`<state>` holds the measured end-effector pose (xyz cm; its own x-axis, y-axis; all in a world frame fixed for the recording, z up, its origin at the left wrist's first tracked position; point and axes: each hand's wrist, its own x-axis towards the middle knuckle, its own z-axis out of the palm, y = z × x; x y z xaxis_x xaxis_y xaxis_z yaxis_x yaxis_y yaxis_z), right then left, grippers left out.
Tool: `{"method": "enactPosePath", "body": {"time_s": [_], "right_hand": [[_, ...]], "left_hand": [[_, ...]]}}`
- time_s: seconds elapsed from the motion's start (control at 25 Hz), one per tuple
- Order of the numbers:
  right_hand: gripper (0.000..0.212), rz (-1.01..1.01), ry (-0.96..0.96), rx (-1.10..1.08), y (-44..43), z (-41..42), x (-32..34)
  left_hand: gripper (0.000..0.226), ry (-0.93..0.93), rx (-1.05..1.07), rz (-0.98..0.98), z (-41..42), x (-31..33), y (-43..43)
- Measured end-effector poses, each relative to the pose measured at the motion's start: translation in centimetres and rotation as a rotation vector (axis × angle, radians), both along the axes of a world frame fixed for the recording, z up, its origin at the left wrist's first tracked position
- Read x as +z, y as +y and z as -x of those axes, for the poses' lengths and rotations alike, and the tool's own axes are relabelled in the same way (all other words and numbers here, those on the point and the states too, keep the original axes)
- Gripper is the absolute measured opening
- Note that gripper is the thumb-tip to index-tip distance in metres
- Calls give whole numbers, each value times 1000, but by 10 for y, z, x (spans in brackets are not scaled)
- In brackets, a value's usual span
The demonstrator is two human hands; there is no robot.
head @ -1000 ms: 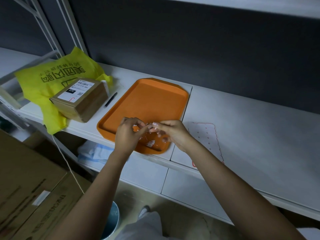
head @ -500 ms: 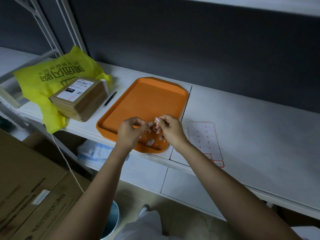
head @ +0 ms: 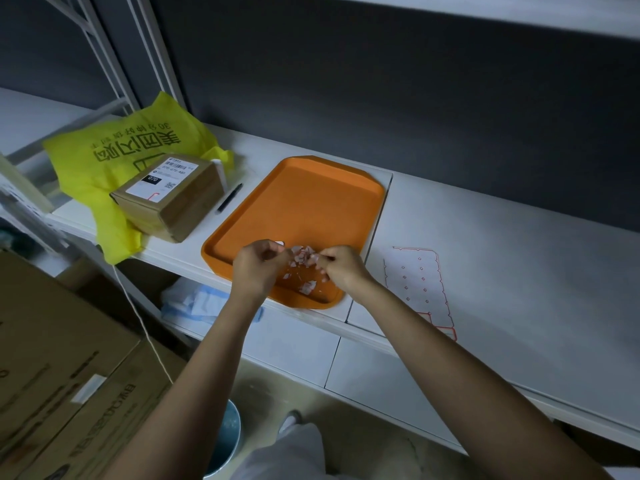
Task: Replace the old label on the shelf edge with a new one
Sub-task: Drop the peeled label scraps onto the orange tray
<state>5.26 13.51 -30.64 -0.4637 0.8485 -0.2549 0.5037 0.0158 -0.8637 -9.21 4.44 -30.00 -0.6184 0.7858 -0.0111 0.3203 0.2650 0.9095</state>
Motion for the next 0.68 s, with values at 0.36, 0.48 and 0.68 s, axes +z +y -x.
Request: {"method": "enactPosePath", "body": {"time_s": [0.36, 0.48, 0.68], "right_hand": [[32, -96, -43, -82, 11, 12, -2], [19, -58, -1, -37, 12, 14, -2], [30, -102, -12, 53, 12, 14, 0]], "left_hand": [[28, -22, 29, 7, 7, -2, -8], [26, -21, 21, 16, 6, -3, -7], [21, -29, 19, 26, 1, -4, -7]]}}
